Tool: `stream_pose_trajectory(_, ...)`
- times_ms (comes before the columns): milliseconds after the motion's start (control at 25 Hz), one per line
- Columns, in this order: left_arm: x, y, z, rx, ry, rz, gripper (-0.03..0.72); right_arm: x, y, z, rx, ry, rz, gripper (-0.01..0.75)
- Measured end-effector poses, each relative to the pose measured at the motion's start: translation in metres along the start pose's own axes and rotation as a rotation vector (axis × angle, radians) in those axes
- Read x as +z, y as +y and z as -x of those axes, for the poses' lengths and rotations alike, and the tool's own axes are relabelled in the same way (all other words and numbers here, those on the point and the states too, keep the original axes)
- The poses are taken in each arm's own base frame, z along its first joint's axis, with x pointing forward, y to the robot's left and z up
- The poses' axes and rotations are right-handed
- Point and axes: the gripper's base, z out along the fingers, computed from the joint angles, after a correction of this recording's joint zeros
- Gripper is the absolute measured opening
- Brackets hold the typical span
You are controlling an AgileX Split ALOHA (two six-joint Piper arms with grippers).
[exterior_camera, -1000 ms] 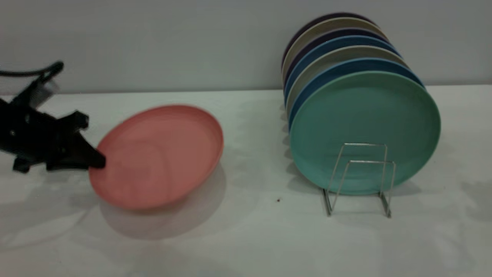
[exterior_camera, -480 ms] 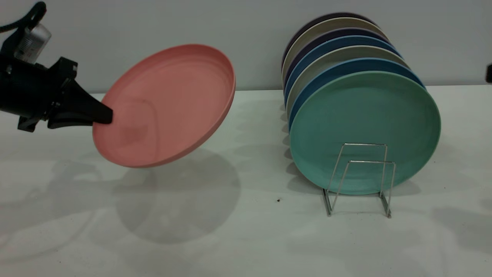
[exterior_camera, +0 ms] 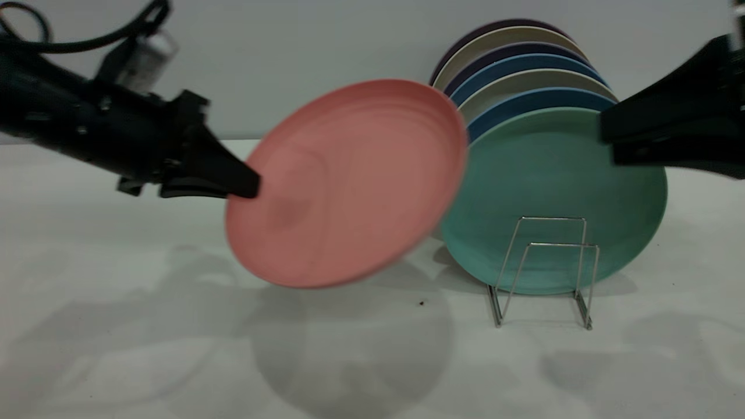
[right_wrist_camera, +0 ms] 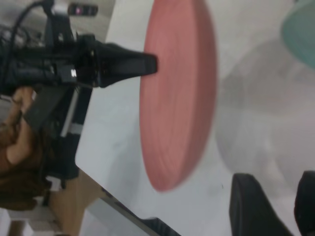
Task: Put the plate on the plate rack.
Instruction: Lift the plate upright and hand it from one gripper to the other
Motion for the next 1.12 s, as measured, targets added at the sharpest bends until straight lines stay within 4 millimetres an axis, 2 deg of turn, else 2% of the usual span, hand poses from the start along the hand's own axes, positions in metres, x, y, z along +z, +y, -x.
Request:
stream_pose_trajectory(160, 0.010, -0.017, -0.002, 0.036, 0.023, -0.012, 0.012, 0.014, 0.009, -0.005, -0.040, 0.030, -0.016, 0.243)
stream_pose_trajectory(360, 0.018, -0.024, -0.004, 0.046, 0.038, 0.000, 0.012, 0.021, 0.013, -0.008, -0.062, 0.044, -0.032, 0.260)
stream_pose_trajectory(760, 0.026, -0.033, -0.006, 0.068, 0.055, -0.003, 0.012, 0.021, 0.013, -0.005, -0.036, 0.010, -0.025, 0.445)
stream_pose_trajectory(1120, 0.028, -0.036, -0.006, 0.062, 0.051, -0.012, 0.012, 0.021, 0.012, -0.005, -0.031, 0.011, -0.037, 0.457)
